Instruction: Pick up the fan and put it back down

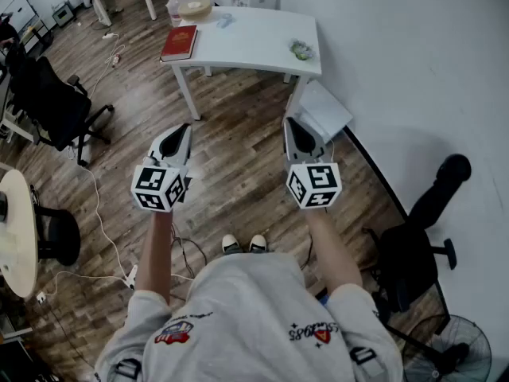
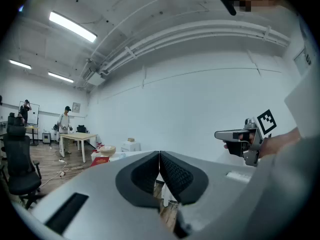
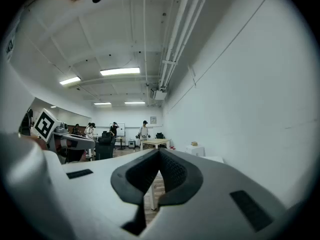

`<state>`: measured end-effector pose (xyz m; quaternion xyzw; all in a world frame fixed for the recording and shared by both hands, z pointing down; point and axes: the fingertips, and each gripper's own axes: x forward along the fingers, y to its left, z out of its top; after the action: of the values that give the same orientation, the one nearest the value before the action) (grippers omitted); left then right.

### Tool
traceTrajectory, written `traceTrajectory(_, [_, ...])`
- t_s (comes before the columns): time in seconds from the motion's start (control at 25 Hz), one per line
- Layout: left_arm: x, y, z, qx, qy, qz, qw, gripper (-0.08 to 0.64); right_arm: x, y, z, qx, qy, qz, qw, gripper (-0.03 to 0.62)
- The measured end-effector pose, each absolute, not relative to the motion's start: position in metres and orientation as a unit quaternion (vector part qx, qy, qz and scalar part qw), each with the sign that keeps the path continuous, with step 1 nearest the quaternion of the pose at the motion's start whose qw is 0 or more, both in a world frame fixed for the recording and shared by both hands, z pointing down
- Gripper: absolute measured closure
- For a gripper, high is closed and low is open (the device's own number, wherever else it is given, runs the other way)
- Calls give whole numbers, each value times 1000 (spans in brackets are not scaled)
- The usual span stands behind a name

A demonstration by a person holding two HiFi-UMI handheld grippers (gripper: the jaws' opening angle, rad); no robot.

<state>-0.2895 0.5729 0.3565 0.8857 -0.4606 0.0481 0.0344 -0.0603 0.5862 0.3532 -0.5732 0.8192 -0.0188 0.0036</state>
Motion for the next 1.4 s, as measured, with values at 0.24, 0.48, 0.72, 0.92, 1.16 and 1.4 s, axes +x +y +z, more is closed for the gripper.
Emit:
traceTrajectory(0.24, [-280, 576, 349, 885, -464, 27, 27, 552, -46, 587, 353, -574, 819, -19, 10, 603])
traceTrajectory(0.48, [-270, 573, 349, 885, -463, 22, 31, 408, -36, 584, 355, -578, 815, -22, 17, 601])
traceTrajectory(0.72, [-266, 566, 354, 872, -488, 7, 36, 182, -30, 585, 362, -572, 820, -27, 18, 601])
traceTrajectory(0.92, [-266, 562, 353, 861, -503, -27, 64, 172, -17, 585, 366, -567, 823, -38, 23, 601])
traceTrajectory(1.16, [-242, 575, 365, 853, -519, -16, 55, 172, 6, 592, 382, -553, 832, -47, 13, 601])
traceTrajectory(1.4, [-233, 566, 368, 852, -520, -17, 52, 172, 19, 578, 387, -550, 834, -49, 7, 601])
